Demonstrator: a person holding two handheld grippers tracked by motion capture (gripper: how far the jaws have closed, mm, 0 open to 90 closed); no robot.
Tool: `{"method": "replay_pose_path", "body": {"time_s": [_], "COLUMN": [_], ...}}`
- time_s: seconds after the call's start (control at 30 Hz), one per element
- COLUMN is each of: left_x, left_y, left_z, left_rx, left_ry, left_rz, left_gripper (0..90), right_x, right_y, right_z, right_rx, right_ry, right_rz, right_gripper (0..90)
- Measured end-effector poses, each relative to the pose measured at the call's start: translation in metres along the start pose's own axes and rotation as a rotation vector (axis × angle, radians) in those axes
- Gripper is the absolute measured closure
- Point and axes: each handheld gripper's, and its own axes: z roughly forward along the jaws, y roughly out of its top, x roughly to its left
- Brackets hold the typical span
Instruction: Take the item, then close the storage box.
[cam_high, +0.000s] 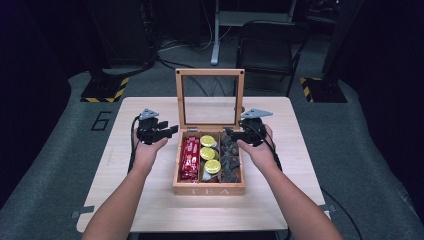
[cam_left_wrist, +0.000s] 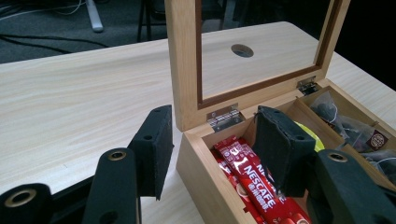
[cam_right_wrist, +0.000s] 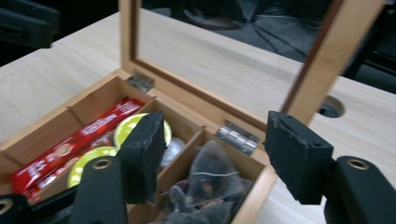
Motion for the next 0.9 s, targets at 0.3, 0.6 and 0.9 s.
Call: {"method": "replay_pose_path", "body": {"time_s": [0.3,0.6,0.9], "left_x": [-0.002,-0.006,-0.014], "left_y": [0.0,0.003,0.005], "left_z": [0.002,0.002,0.004], "left_rx": [0.006,-0.01,0.007], "left_ry": [-0.011,-0.022,-0.042], "left_rz": [0.005,0.008,0.047], "left_gripper": [46.6,45.0,41.7], "right_x": [0.023,0.034,0.036], "right_y": [-0.004,-0.01,-0.017], "right_z": [0.0,-0.001,-0.004], "right_rx": [0.027,0.034,0.033], "right_ry": [0.064,0.102,0.142], "right_rz": [-0.057,-0.085,-0.085], "right_gripper": [32.9,29.8,25.7]}}
